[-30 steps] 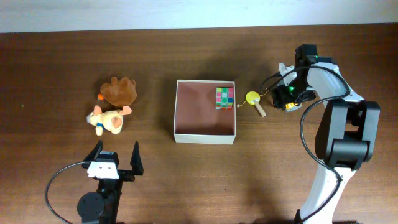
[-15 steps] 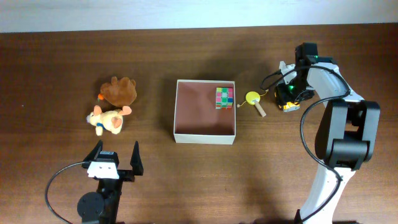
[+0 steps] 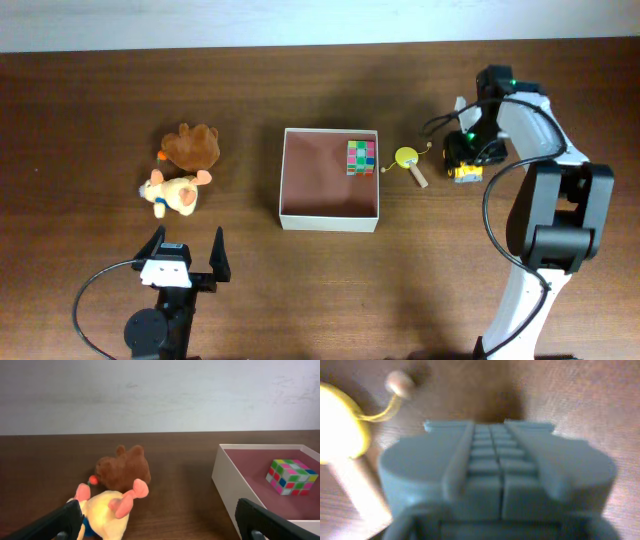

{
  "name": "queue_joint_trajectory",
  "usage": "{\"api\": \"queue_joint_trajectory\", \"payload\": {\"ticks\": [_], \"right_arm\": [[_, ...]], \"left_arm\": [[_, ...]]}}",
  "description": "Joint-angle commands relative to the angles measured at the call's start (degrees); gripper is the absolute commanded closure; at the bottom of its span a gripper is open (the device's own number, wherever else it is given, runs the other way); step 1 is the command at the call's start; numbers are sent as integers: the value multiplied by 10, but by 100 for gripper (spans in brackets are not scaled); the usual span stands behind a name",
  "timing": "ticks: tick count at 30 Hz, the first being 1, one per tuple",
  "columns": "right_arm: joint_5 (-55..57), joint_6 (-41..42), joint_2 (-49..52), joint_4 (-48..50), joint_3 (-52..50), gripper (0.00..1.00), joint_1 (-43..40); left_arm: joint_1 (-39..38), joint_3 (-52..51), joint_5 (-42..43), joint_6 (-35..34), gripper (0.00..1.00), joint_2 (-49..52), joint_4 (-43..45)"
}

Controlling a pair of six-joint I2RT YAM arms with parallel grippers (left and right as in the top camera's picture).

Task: Pack container
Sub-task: 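Lower the right gripper and grasp the gray-yellow toy truck, then lift the truck with the right gripper and carry it over the box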

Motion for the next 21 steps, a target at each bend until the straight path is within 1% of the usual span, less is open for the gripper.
{"api": "queue_joint_trajectory", "payload": {"ticks": [1, 4, 7, 10, 13, 15, 21], "right_arm": [[-62, 11, -21, -41, 86, 40, 2], [-139, 2, -24, -103, 158, 40, 2], [-239, -37, -25, -163, 223, 40, 10], [-314, -67, -25, -202, 262, 40, 24], [-384, -85, -25, -219, 276, 40, 48], [-412, -86, -25, -221, 276, 40, 68], [-411, -85, -25, -215, 275, 39, 153]], "left_arm": [[3, -3, 6, 5, 1, -5, 0], [3, -3, 6, 5, 1, -5, 0], [3, -3, 6, 5, 1, -5, 0], [3, -3, 6, 5, 1, -5, 0], [3, -3, 6, 5, 1, -5, 0], [3, -3, 6, 5, 1, -5, 0], [3, -3, 6, 5, 1, -5, 0]]}}
